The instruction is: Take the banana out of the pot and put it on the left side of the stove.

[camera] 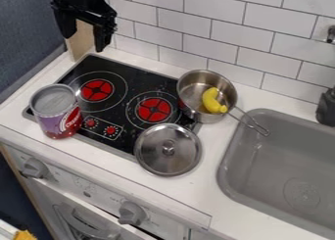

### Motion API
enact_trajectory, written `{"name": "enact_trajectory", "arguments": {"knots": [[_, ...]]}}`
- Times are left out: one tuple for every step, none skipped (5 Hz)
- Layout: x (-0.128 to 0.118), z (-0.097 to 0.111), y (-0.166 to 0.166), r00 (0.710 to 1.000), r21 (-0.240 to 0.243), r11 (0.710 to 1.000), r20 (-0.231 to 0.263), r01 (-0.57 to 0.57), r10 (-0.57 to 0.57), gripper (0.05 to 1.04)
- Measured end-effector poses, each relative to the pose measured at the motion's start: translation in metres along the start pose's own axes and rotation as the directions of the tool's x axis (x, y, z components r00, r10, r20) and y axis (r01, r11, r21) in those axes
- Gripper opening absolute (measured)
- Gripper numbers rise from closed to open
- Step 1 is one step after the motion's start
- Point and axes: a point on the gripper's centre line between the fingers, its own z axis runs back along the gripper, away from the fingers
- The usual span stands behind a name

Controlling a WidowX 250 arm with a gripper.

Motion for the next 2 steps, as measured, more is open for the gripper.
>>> {"name": "enact_trajectory", "arguments": {"knots": [[-0.003,-0.011,-0.005,0.999,-0.019,1.000,-0.034,-0.003,0.002,1.000],[0.003,-0.007,-0.030,0.999,-0.065,0.998,-0.050,-0.021,0.017,1.000]]}}
